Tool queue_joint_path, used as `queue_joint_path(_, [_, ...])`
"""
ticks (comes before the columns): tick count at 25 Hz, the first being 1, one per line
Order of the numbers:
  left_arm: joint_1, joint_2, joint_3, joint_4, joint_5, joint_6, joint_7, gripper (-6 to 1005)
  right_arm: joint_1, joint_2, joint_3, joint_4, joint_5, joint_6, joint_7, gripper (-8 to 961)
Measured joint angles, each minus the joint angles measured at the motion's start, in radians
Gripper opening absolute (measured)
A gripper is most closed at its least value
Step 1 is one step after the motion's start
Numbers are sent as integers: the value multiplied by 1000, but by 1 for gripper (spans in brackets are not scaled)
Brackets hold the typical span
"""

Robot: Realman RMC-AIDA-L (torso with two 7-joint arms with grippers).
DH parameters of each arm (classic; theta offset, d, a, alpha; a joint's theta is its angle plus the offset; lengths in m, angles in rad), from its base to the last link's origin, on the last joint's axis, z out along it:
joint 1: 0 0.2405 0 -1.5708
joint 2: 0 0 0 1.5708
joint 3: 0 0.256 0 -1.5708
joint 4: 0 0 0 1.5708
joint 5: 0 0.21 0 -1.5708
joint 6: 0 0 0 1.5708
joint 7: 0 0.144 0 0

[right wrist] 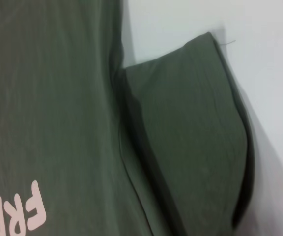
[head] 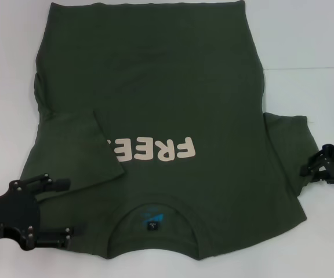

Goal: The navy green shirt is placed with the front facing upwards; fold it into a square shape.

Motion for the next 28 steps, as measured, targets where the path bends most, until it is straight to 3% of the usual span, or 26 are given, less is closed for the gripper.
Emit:
queue_joint_path(13, [1, 0, 0, 2, -9, -9, 0, 944, 4, -8, -18, -4, 0, 5, -19, 37])
queue_joint_path(19, [2, -1, -1, -1, -22, -9, 0, 945, -7, -18, -5, -26, 12, -6, -44, 39])
queue_joint_path(28, [0, 2, -27, 0, -28, -2, -30, 945, -84, -29, 38, -154, 82, -88, -63, 37])
